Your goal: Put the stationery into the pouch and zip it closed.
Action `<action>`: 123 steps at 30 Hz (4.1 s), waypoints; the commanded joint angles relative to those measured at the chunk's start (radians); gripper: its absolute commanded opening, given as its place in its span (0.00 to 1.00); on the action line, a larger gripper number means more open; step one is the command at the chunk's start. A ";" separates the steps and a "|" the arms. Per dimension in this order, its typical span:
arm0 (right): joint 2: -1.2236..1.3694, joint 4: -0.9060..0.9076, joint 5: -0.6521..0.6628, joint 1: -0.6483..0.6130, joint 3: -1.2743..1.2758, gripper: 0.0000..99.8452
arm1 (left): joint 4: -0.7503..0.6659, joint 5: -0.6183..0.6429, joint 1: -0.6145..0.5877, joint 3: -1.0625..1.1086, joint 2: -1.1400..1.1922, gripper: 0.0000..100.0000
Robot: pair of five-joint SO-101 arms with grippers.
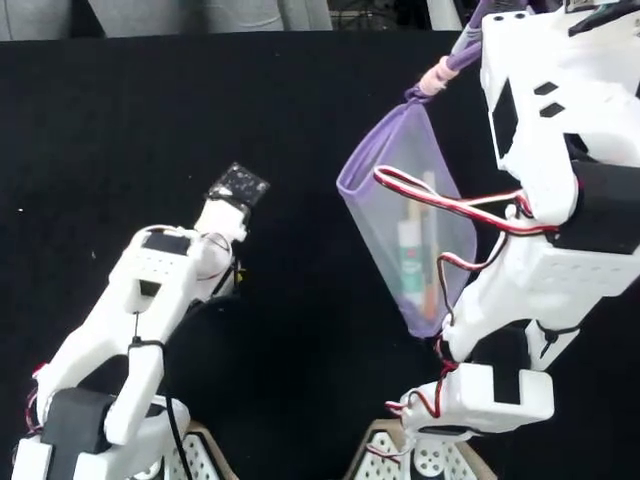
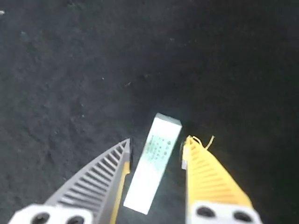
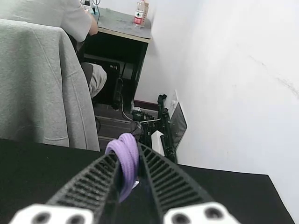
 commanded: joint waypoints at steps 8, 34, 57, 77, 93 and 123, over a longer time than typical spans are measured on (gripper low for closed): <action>-0.042 0.011 0.006 0.011 -0.039 0.01 | -0.012 -0.063 -0.005 -0.016 0.083 0.18; -0.045 0.011 0.006 0.009 -0.041 0.01 | 0.032 0.230 0.139 -0.329 -0.460 0.05; -0.045 0.011 0.008 0.014 -0.042 0.01 | -0.687 0.824 0.510 -0.111 -0.572 0.03; -0.045 0.011 0.008 0.012 -0.041 0.01 | -0.925 0.833 0.444 0.050 -0.502 0.03; -0.045 0.011 0.008 0.009 -0.041 0.01 | -0.933 0.833 0.506 0.107 -0.477 0.03; -0.045 0.011 0.008 0.009 -0.042 0.01 | -0.931 1.003 0.410 -0.165 -0.259 0.03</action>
